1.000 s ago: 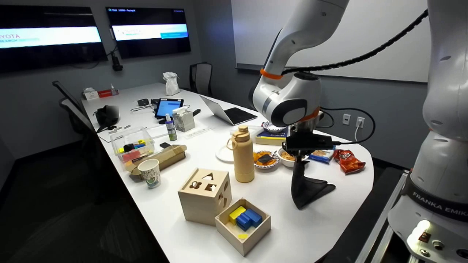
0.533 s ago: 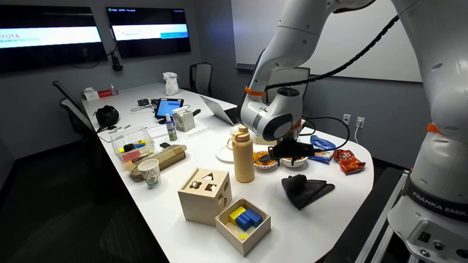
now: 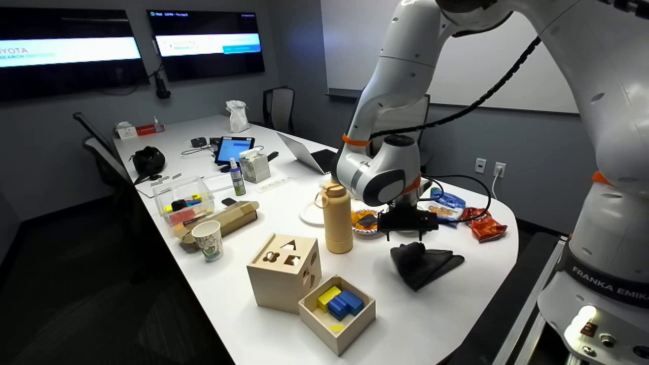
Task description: Unfold the dark grey towel.
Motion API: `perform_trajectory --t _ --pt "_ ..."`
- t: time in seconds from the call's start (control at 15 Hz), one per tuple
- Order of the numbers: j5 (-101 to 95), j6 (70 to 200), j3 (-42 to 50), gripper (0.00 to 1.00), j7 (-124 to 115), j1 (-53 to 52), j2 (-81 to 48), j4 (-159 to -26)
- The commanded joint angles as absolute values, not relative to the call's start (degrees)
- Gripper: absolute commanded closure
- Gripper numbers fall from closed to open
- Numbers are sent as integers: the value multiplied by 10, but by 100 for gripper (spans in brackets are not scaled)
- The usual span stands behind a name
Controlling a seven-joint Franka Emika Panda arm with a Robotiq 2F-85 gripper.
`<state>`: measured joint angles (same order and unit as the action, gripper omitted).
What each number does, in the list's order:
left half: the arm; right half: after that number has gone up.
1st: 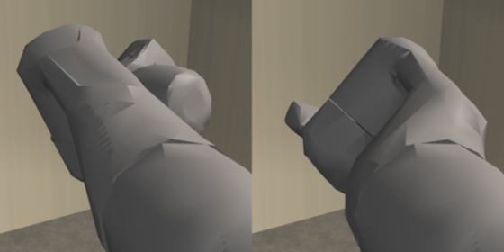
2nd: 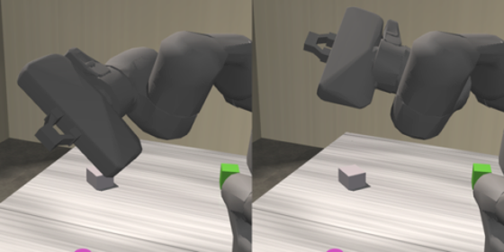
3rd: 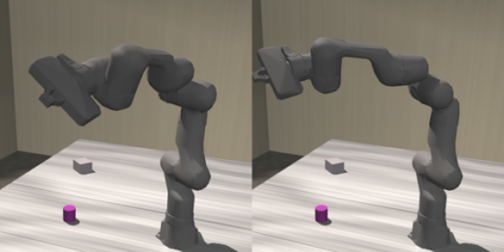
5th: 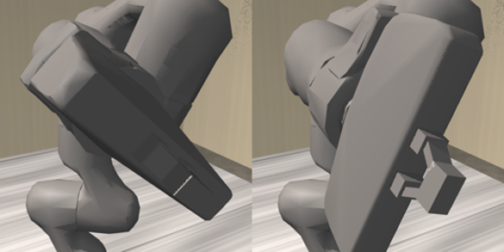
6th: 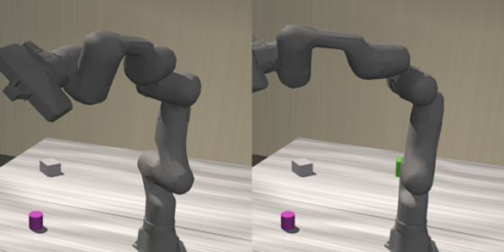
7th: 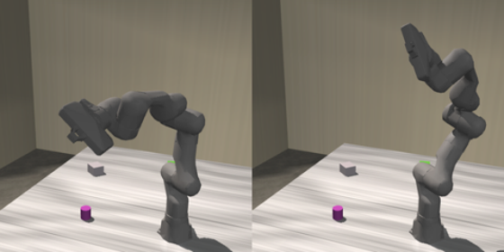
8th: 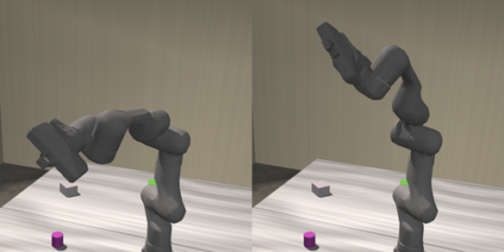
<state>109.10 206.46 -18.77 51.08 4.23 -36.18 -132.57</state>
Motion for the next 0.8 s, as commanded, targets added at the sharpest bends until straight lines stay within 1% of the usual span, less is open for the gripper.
perform_trajectory --t 0.0,0.2,0.4,0.73 --pt "1161 2062 -231 0 547 88 -317 -1367" --pt "1199 2055 -263 0 572 126 -309 -1372" --pt "1238 2063 -301 0 613 181 -332 -1360" --pt "1294 2107 -349 0 671 266 -372 -1339"
